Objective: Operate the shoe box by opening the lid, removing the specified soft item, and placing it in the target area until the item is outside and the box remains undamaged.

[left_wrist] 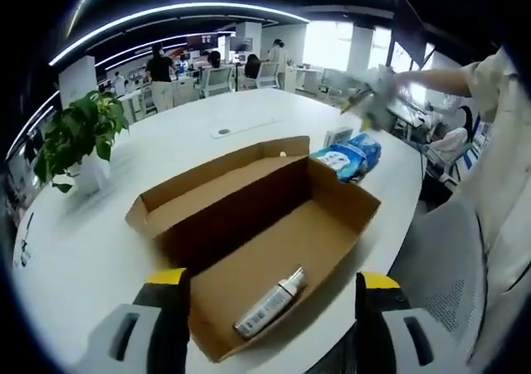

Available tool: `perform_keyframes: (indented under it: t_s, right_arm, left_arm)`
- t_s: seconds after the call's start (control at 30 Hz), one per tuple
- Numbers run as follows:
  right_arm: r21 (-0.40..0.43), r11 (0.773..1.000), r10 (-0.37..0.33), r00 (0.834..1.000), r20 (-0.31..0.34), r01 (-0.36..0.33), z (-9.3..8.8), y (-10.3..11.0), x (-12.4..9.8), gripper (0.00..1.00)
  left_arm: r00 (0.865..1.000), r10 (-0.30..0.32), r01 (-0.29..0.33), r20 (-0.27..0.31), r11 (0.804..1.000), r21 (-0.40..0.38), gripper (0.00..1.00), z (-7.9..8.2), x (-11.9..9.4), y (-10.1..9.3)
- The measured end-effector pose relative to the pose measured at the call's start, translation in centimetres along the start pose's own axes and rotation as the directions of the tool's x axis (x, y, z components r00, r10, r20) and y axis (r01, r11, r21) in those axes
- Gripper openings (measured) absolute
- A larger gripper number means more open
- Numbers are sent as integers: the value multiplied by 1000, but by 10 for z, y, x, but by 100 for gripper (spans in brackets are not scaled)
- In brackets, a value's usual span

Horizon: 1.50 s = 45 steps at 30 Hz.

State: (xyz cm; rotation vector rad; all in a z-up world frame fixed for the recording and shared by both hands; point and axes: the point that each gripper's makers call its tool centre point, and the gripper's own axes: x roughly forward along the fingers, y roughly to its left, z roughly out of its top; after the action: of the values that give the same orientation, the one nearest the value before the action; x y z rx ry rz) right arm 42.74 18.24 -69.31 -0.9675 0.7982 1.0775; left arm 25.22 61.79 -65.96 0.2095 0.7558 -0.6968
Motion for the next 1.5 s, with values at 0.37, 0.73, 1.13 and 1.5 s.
perform_keyframes:
  t_s: [0.37,0.73,1.13,1.5]
  right_arm:
    - [110,993,-51,997,57,45,19,22,-26,63]
    - [179,981,-97,988,124,74,40,47,-44,73]
    - [290,951,-166,968,187,107,51,71,-61,84]
    - [374,918,-226,949,221,131,58,93,-74,90]
  left_arm:
    - [999,-22,24,-33,999,45,76,-1,-1,13]
    - [993,-86,95,-81,990,108,67,0,12,14]
    - [970,-146,181,-193,967,181,66,-8,31,17]
    - [939,-183,254,-292,939,230,66,-20,46,17]
